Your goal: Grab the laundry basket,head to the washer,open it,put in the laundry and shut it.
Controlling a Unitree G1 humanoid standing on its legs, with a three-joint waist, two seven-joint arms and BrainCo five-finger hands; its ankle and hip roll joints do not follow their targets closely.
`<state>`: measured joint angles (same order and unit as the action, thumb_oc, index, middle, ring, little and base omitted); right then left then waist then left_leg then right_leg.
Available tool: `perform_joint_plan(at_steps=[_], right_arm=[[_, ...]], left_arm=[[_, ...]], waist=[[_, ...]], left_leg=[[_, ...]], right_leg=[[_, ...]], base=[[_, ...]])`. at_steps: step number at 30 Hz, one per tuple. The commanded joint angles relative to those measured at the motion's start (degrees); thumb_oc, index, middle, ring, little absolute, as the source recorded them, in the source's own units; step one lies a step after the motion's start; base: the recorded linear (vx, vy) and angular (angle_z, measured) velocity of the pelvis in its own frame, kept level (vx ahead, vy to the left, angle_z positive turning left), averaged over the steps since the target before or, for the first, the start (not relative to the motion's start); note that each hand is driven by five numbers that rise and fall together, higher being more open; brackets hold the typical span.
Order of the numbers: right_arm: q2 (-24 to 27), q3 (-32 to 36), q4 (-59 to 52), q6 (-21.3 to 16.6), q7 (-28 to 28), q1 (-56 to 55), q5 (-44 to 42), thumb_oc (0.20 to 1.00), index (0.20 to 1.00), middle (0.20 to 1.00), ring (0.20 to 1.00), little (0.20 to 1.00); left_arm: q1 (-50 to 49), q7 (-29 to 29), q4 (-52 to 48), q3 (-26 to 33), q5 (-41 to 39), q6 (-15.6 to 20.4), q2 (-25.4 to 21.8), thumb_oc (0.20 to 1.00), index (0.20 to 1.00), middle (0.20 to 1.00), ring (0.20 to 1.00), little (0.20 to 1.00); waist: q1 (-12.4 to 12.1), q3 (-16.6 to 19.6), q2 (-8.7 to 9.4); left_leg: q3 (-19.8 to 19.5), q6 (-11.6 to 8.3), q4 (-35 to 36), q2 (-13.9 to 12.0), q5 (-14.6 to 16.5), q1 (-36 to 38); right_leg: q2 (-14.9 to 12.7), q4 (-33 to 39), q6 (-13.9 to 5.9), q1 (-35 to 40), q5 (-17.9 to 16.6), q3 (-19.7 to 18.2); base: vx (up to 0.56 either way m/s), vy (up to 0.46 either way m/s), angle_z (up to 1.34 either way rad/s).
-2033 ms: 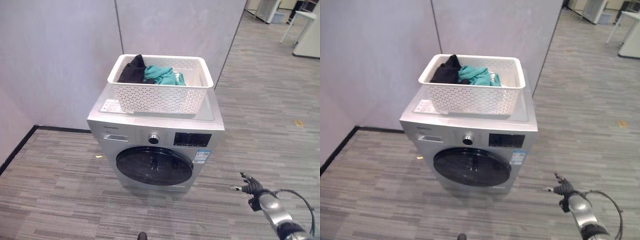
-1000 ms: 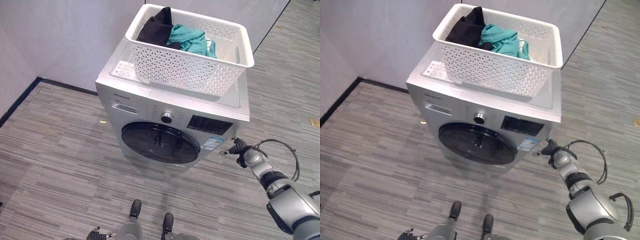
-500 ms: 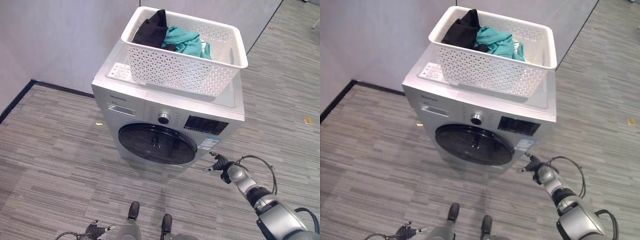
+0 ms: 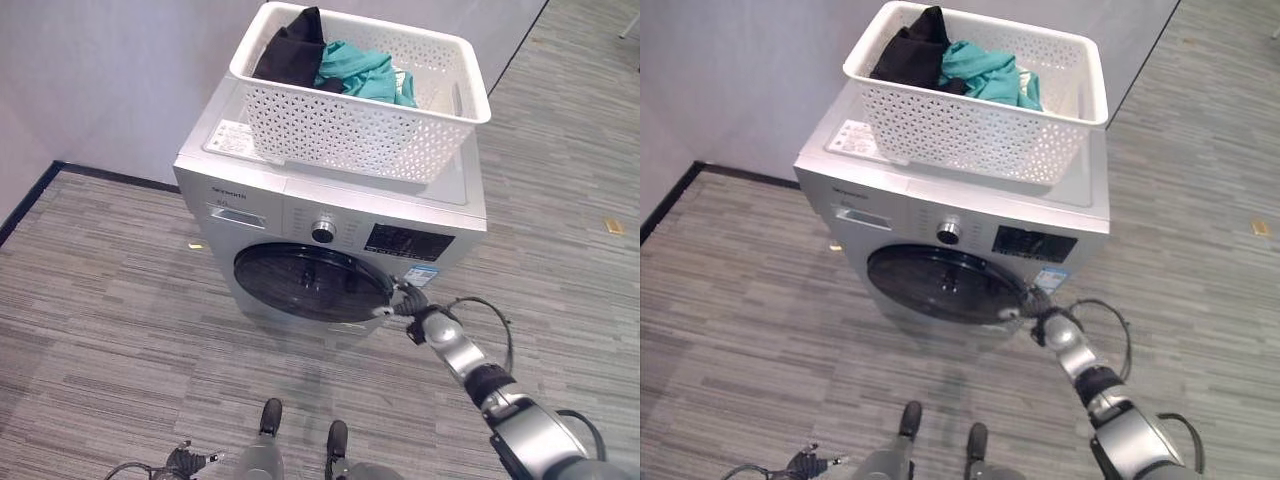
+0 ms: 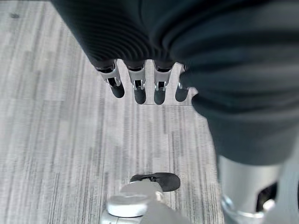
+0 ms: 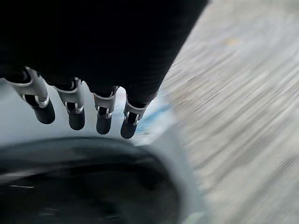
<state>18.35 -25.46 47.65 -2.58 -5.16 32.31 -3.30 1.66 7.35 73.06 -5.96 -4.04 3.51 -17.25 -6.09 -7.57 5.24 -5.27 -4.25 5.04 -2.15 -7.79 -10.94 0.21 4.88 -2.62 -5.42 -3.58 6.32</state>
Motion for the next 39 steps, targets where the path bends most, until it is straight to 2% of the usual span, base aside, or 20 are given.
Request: perform_joint_plan(at_steps=[1, 10, 18, 29, 39], right_arm=[[-0.76, -0.91, -2.35, -2.48, -3.01, 5.3, -1.02, 1.0, 1.0, 1.0, 1.0, 1.0], [-1.63, -2.84, -0.36, -2.17, -3.4, 10.38, -2.86, 1.0, 1.0, 1.0, 1.0, 1.0], [-2.29, -4.07, 11.45, 0.25, -4.59, 15.82, 0.57, 1.0, 1.0, 1.0, 1.0, 1.0], [1.4, -3.0, -3.03, -0.56, -3.45, 9.53, 0.52, 1.0, 1.0, 1.0, 1.0, 1.0], [1.69, -2.14, 7.02, 0.56, -4.51, 11.12, 3.0, 1.0, 1.0, 1.0, 1.0, 1.0]], left_arm=[[1.73, 1.88, 2.69, -0.93, -0.72, 0.31, -1.55, 1.0, 1.0, 1.0, 1.0, 1.0], [2.26, 2.87, 2.08, -1.73, -1.89, 0.31, -1.49, 1.0, 1.0, 1.0, 1.0, 1.0], [4.1, 3.54, 1.07, -4.28, -3.88, 0.4, -0.56, 1.0, 1.0, 1.0, 1.0, 1.0], [4.14, 4.09, 2.34, -2.79, -2.26, -0.32, -0.41, 1.0, 1.0, 1.0, 1.0, 1.0], [5.06, 3.72, 0.39, -5.22, -2.01, 0.32, -0.24, 1.0, 1.0, 1.0, 1.0, 1.0]], waist=[[-1.73, -0.43, 4.61], [-3.17, -1.23, 5.34], [-3.85, -3.07, 4.38], [-0.99, -1.35, 4.32], [-0.64, -2.77, 3.21]], left_leg=[[-1.23, 1.61, -0.04, 1.4, 3.63, -0.34], [-1.86, 1.69, -0.04, 1.71, 3.61, -0.79], [-1.99, 1.67, -0.04, 1.83, 2.98, -2.23], [-0.82, 1.95, -0.04, 1.68, 4.09, -0.35], [-0.25, 1.56, -0.04, 0.9, 3.34, -1.33]], right_leg=[[-7.08, -0.41, -4.98, 0.21, 0.92, 0.35], [-7.24, -0.76, -4.99, 0.17, 1.16, 0.84], [-7.31, -0.54, -5.05, -0.87, 0.64, 1.06], [-7.24, -1.28, -5.0, -0.28, 1.4, -0.29], [-6.7, -0.66, -4.72, -1.73, 0.67, -1.15]], base=[[0.04, -0.006, 0.2], [0.01, 0.0, 0.03], [0.01, 0.006, 0.03], [0.0, 0.001, -0.04], [-0.04, -0.014, -0.03]])
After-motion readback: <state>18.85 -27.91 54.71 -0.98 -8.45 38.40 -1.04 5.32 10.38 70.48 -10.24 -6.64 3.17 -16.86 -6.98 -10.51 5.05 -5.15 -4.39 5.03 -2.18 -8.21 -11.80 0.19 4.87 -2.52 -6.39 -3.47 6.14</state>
